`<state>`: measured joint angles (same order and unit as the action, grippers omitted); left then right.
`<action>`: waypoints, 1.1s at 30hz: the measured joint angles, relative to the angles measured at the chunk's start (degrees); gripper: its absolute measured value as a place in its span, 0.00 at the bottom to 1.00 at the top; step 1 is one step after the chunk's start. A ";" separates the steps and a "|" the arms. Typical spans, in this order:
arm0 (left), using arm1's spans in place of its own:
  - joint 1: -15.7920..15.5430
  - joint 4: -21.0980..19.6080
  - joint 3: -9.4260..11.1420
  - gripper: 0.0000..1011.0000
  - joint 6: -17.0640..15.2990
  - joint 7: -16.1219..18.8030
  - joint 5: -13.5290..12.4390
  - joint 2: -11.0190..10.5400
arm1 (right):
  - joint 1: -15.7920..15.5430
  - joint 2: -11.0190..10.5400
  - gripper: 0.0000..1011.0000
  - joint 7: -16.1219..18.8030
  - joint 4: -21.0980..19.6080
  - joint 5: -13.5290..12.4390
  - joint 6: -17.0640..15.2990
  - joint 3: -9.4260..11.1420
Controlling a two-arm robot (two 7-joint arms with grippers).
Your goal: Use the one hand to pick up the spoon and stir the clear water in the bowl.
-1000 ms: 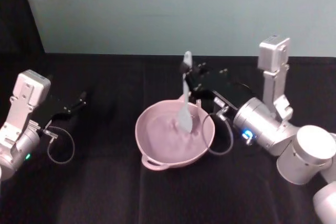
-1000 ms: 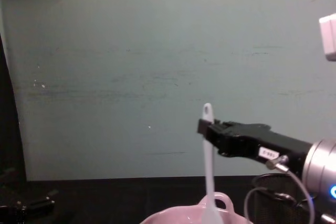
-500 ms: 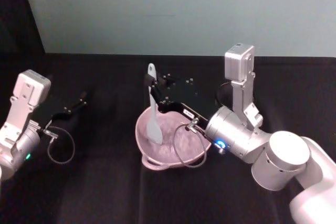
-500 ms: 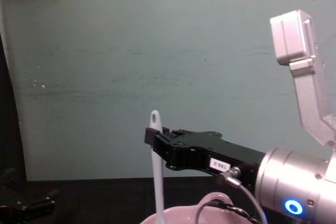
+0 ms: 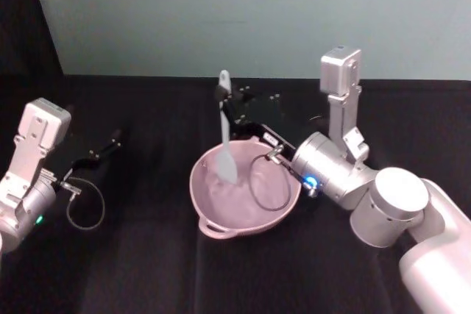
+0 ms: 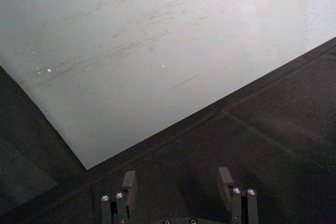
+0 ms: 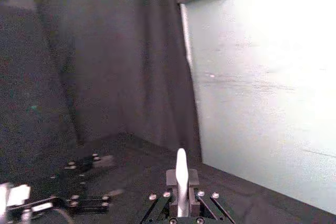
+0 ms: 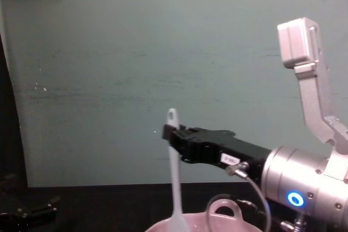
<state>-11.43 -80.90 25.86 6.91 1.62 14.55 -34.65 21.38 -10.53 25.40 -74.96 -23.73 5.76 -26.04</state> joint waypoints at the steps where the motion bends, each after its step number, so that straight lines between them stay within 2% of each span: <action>1: -0.01 0.00 0.00 1.00 0.00 0.00 0.00 0.00 | 0.22 -0.06 0.12 -0.25 0.60 -0.02 0.15 0.51; 6: 0.00 0.00 0.00 1.00 0.00 0.00 0.00 0.00 | 0.32 -0.97 0.12 -1.45 1.07 0.14 0.20 2.08; 13: 0.00 0.00 0.00 1.00 0.00 0.00 0.00 0.00 | -1.51 -3.11 0.12 -2.65 -1.24 0.22 -0.38 4.57; 19: 0.00 0.00 0.00 1.00 0.00 0.00 0.00 0.00 | -3.00 -4.18 0.12 -2.68 -3.89 0.47 -1.24 5.01; 26: 0.00 0.00 0.00 1.00 0.00 0.00 0.00 0.00 | -4.49 -4.48 0.12 -2.06 -6.65 0.81 -2.17 3.82; 33: 0.00 0.00 0.00 1.00 0.00 0.00 0.00 0.00 | -5.40 -3.40 0.12 -0.88 -8.37 1.09 -2.53 1.10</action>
<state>-11.43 -80.90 25.86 6.91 1.62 14.55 -34.65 15.99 -13.93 24.52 -83.33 -22.64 3.22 -24.95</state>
